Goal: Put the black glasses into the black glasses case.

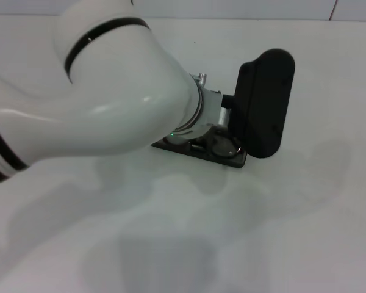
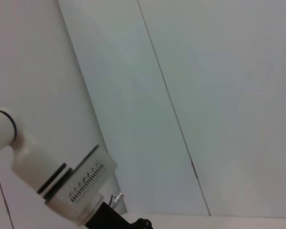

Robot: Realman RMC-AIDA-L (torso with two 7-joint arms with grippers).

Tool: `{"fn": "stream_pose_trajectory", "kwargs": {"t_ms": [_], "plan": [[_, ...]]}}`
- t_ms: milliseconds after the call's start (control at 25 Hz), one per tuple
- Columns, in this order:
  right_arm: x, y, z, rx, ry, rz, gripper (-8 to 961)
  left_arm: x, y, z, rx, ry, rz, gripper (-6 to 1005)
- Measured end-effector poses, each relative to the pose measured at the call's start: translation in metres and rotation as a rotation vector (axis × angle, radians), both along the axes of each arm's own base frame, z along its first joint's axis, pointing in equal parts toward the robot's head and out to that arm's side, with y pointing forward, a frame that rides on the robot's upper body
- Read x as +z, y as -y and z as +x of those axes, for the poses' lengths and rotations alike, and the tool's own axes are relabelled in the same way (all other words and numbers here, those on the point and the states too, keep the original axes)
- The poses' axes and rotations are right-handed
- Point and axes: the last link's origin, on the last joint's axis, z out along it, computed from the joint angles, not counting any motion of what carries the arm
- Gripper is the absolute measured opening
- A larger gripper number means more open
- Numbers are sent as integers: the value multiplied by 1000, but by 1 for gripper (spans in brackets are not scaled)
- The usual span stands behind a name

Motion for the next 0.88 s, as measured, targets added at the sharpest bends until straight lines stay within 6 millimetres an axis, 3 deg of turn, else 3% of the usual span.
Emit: {"fn": "stream_pose_trajectory", "kwargs": {"t_ms": [440,480,760,880], "plan": [[2,-4,-3,24,1,13,438,37,26,31,-7,232,36,369],[2,-4,-3,25,1,13,438,46,25,38,11,322,40,366],[-1,-10,-5,37,-3,-1,438,69,-4,30,93,462,79,344],[-5,-9,-5,38,-12,2,438,85,-22,21,163,611,55,304]]}}
